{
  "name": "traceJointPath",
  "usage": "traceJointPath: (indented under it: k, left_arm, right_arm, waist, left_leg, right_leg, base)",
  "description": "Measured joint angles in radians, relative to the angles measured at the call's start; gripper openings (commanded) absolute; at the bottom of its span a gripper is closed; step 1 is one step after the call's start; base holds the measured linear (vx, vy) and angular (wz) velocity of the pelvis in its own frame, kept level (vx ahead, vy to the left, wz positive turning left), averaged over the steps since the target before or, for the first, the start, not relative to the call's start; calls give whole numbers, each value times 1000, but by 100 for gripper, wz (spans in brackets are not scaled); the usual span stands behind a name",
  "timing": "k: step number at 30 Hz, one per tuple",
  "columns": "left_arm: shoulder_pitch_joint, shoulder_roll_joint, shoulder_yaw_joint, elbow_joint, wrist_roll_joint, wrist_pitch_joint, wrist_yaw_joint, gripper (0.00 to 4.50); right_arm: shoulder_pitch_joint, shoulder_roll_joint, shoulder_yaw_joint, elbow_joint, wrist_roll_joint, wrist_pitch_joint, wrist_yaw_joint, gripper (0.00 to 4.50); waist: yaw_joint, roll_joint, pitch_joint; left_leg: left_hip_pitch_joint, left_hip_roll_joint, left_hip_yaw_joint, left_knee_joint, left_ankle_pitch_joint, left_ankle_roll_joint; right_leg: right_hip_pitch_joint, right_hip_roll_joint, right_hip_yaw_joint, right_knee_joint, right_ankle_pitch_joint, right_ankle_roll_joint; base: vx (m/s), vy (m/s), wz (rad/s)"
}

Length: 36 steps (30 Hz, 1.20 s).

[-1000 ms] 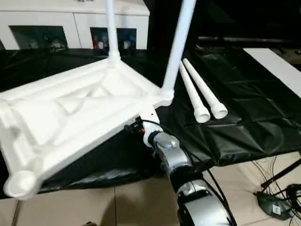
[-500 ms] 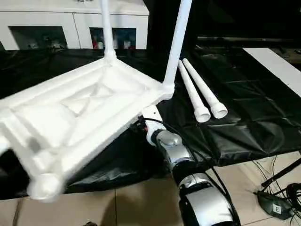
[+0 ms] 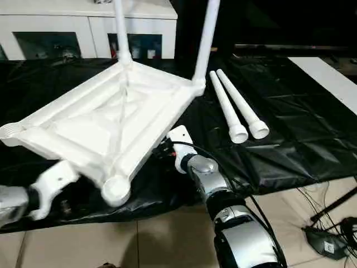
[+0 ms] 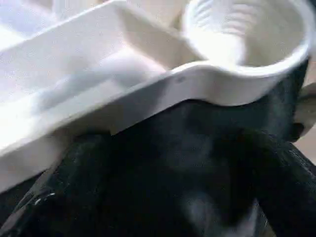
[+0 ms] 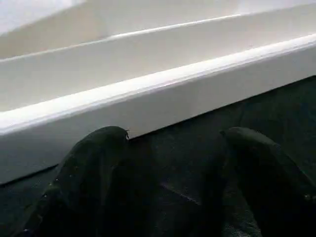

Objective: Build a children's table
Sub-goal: Rotate table base

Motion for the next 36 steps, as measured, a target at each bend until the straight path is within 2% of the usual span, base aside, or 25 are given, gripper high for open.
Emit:
traceJointPath:
  k: [4, 8, 11, 14, 17, 20, 26, 30, 35, 36]
  left_arm:
    - [-69, -77, -53, 16, 20, -42, 5, 445]
    - [-128, -111, -70, 6, 1, -83, -3, 445]
    - [-156, -100, -64, -35, -39, -80, -42, 445]
    - [-168, -72, -55, -79, -88, -42, -98, 445]
    - [-222, -25, -49, -70, -87, -46, -144, 445]
    - [-282, 22, -64, -5, -24, -101, -169, 445]
    - [-405, 19, -176, 274, 110, -274, -192, 445]
    - [-501, -18, -232, 448, 181, -383, -194, 445]
    - [-577, -73, -276, 642, 240, -482, -184, 445]
    - [-583, -80, -279, 664, 244, -500, -183, 418]
  right_arm:
    - [7, -5, 2, -9, 0, -16, 11, 385]
    - [35, -24, 20, -65, -1, -24, 71, 385]
    - [68, -50, 35, -115, 0, -28, 130, 385]
    - [116, -130, 41, -206, 4, -27, 219, 385]
    - [143, -212, 43, -291, 14, -17, 306, 385]
    - [163, -270, 42, -370, 25, -2, 382, 385]
    - [244, -396, 107, -623, 86, 104, 640, 385]
    - [283, -454, 144, -802, 153, 217, 751, 385]
    - [288, -465, 164, -903, 183, 292, 789, 385]
    - [291, -466, 167, -913, 184, 298, 791, 385]
  waist:
    - [-4, 2, 1]
    - [-20, 2, 1]
    - [-26, 3, 2]
    - [-25, 3, 2]
    - [-23, 3, 2]
    - [-23, 4, 2]
    - [-19, 6, 3]
    - [-17, 6, 3]
    - [-16, 6, 3]
    - [-15, 6, 3]
  left_leg:
    - [0, 0, 0, 0, 0, 0]
    - [0, 1, 0, 0, 0, 0]
    - [-1, 1, 0, 0, 0, 0]
    - [-2, 1, 0, 1, 1, 0]
    - [-2, 1, 2, 2, 1, 0]
    - [0, 1, 1, 2, 1, 0]
    - [0, 1, 0, 3, 1, 0]
    - [0, 1, -1, 4, 1, 0]
    - [0, 1, -1, 5, 1, 0]
    - [0, 1, -1, 5, 1, 0]
  right_leg:
    - [0, 0, 0, 0, 2, -2]
    - [0, 0, -1, 0, 3, -2]
    - [-1, 1, -1, -1, 3, -1]
    - [-1, 1, -1, -2, 1, 0]
    - [-1, 1, -1, -2, 1, 1]
    - [1, 1, 0, -2, 1, 1]
    - [1, 1, -1, -1, 2, 1]
    - [2, 1, -1, 0, 2, 1]
    - [2, 0, -1, 0, 2, 1]
    - [3, 0, -1, 0, 2, 1]
  base:
    - [0, 0, 0]
    - [0, 0, 0]
    - [0, 0, 0]
    - [0, 0, 0]
    - [0, 0, 0]
    - [0, 0, 0]
    - [0, 0, 0]
    - [0, 0, 0]
    - [0, 0, 0]
    - [0, 0, 0]
